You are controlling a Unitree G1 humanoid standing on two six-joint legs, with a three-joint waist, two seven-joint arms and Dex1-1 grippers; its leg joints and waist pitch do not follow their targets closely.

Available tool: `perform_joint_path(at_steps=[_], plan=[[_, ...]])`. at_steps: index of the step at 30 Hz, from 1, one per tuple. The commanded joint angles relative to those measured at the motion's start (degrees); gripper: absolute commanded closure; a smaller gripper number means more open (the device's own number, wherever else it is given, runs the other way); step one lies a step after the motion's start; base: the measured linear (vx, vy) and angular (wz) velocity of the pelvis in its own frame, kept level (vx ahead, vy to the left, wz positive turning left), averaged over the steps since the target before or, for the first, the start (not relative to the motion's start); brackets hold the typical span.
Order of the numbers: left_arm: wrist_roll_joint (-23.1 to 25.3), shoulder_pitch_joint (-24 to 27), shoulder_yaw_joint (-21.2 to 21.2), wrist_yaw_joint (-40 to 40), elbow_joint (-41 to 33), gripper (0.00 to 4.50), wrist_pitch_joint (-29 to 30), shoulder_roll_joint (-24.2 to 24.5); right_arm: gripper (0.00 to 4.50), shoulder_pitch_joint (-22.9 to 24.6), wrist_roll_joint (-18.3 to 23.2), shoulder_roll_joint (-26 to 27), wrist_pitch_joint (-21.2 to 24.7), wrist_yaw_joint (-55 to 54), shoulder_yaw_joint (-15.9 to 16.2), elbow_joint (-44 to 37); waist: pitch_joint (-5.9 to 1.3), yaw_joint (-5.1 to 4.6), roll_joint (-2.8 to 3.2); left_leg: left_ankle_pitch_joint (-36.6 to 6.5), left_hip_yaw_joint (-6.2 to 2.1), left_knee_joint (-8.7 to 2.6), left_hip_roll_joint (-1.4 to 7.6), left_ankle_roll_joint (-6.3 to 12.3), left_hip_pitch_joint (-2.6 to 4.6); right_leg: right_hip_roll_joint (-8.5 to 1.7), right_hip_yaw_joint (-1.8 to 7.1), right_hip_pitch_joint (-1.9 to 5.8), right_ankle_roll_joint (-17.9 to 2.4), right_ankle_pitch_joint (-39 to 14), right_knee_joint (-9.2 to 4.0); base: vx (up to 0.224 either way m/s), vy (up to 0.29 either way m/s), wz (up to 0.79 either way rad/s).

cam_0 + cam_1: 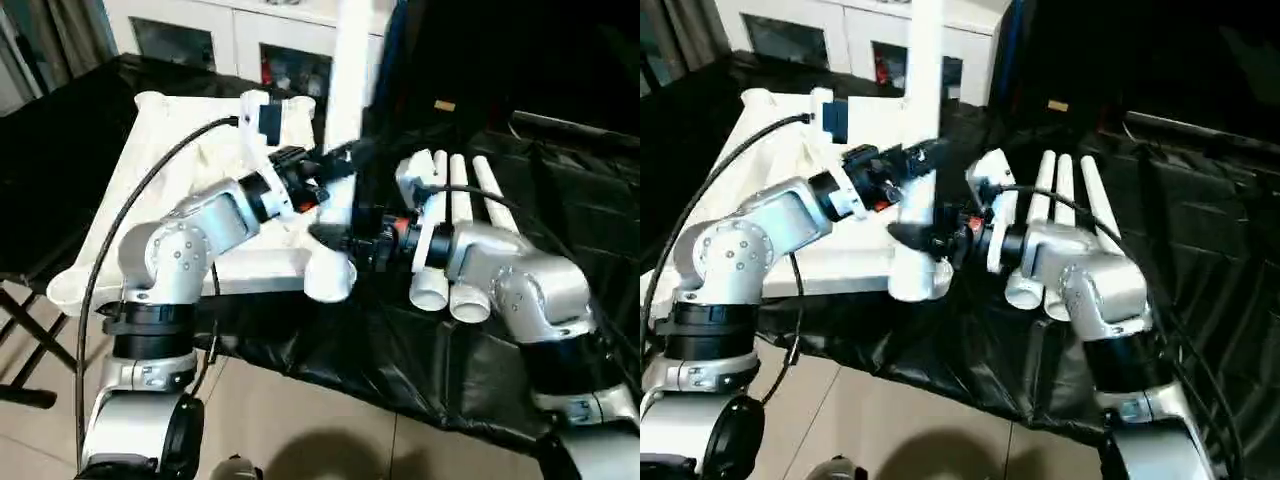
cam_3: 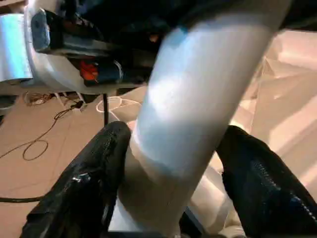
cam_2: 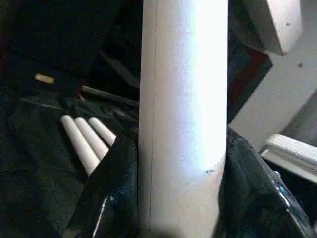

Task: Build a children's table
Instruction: Pick table leg

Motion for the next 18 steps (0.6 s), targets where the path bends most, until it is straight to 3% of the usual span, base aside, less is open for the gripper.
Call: perform_joint_path(at_steps=[1, 8, 18], plan=[[1.22, -0.45, -0.59, 2.1, -1.06, 2.64, -1.08, -0.21, 1.42, -0.6, -0.54, -0.3, 2.56, -2.37, -1.62, 0.33, -4.25, -0.23, 0.25, -3.8, -0.51, -3.54, 1.77, -0.99, 0.73, -4.08, 2.63, 3.5, -9.54, 1.25, -3.98, 0.0, 0.0, 0.0], [2.68, -0.19, -1.71, 3.17, -2.5, 2.64, -1.54, -1.18, 1.42, -0.31, -0.58, 0.17, 4.02, -3.76, -0.61, -1.04, -4.15, -0.28, 0.27, -5.36, -0.46, -3.6, 1.73, -1.65, 0.71, -4.19, 2.67, 3.44, -8.81, -1.7, -4.29, 0.0, 0.0, 0.0], [2.7, 0.14, -3.6, 0.42, -2.81, 2.64, -1.99, -0.46, 1.42, -0.9, 1.1, 0.63, 6.27, -2.16, 0.21, 0.74, -4.15, -0.33, -0.07, -4.96, -0.38, -3.56, 1.68, -1.31, 0.69, -4.15, 2.67, 3.43, -8.84, -1.39, -4.27, 0.0, 0.0, 0.0]])
